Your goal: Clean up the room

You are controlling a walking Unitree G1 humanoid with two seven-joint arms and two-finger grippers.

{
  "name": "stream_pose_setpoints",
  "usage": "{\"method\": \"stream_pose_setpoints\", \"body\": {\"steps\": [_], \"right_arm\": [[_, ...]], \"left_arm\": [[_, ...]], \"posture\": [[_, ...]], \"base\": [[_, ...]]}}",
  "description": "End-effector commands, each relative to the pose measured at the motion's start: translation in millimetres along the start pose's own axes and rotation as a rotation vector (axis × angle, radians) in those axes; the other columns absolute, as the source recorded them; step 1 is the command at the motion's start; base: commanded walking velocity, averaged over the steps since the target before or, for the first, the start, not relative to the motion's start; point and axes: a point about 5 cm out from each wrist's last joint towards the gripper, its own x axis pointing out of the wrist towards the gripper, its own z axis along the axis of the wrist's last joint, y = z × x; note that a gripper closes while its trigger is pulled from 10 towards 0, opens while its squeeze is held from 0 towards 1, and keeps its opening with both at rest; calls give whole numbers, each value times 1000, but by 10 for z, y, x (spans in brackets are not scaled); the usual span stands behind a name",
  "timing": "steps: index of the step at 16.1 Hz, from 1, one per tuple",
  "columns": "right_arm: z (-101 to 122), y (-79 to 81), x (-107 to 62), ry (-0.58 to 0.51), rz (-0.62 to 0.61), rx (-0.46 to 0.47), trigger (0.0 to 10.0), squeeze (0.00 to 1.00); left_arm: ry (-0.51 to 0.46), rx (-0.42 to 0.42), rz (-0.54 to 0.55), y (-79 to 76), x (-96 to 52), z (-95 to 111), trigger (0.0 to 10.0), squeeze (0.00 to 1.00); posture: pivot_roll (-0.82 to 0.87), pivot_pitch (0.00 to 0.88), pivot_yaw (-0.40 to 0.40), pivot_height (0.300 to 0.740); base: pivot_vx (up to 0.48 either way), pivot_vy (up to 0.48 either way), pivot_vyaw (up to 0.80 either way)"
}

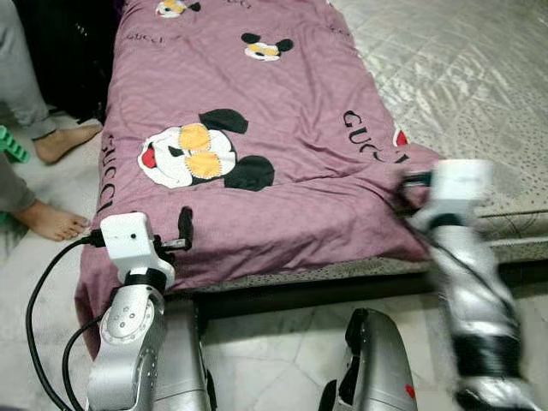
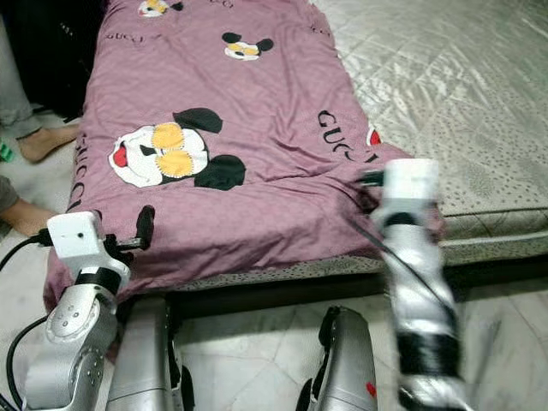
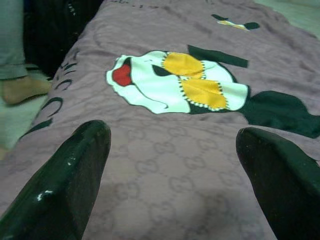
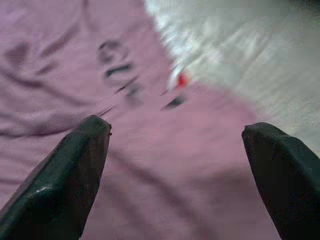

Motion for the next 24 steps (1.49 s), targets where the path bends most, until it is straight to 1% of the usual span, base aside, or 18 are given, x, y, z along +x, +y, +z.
{"method": "stream_pose_setpoints", "body": {"steps": [1,3,4,5,6,7,10,12,14,16,17,18,19,20,21,22,23,24], "right_arm": [[-87,36,31,52,7,24,10000,0],[-203,484,154,165,118,127,10000,0],[-346,650,150,252,166,138,10000,0],[-490,682,118,334,164,134,10000,0],[-652,651,74,418,136,148,10000,0],[-844,538,24,511,75,126,10000,0],[-1129,58,-97,624,-135,77,10000,0],[-1366,-312,-336,722,-261,51,10000,0],[-1496,-535,-557,771,-327,7,10000,0],[-1517,-717,-709,769,-379,-10,10000,0],[-1318,-726,-650,607,-343,-7,10000,0],[-1261,-704,-626,566,-326,-8,10000,0],[-1119,-652,-600,476,-278,-27,10000,0],[-1055,-618,-633,444,-248,-46,10000,0],[-1086,-603,-733,480,-231,-50,10000,0],[-1184,-616,-955,554,-200,-67,10000,0],[-1206,-626,-1029,562,-198,-56,10000,0],[-1178,-630,-1030,530,-194,-66,10000,0]], "left_arm": [[6,1,-6,-23,-5,-20,10000,0],[1,4,-6,-16,0,-8,10000,0],[-2,6,-2,-10,2,3,10000,0],[-5,7,1,-5,-3,11,10000,0],[-5,8,7,10,-14,12,10000,0],[-1,8,16,27,-36,3,10000,0],[14,4,15,15,-70,-33,10000,0],[25,-1,4,-14,-76,-54,10000,0],[26,0,1,-10,-69,-48,10000,0],[27,1,-1,6,-63,-47,10000,0],[29,2,-8,-3,-60,-48,10000,0],[29,2,-10,-7,-60,-50,10000,0],[30,3,-13,-18,-63,-49,10000,0],[30,3,-14,-18,-68,-47,10000,0],[31,5,-13,-5,-77,-45,10000,0],[34,9,-4,32,-93,-46,10000,0],[34,11,-1,39,-96,-45,10000,0],[33,10,0,39,-95,-44,10000,0]], "posture": [[28,179,-46,495],[51,176,-50,495],[65,176,-55,495],[68,177,-57,495],[68,177,-57,495],[70,183,-62,495],[56,195,-63,495],[43,201,-60,495],[36,206,-56,495],[32,208,-51,495],[28,208,-46,495],[28,207,-45,495],[29,205,-45,495],[30,204,-46,495],[31,204,-47,495],[31,205,-48,495],[27,207,-50,495],[27,207,-50,495]], "base": [[0,0,0],[0,0,0],[0,0,0],[0,0,0],[0,0,0],[0,0,0],[0,0,0],[0,0,0],[0,0,0],[0,0,0],[0,0,0],[0,0,0],[0,0,0],[0,0,0],[0,0,0],[0,0,0],[0,0,0],[0,0,0]]}}
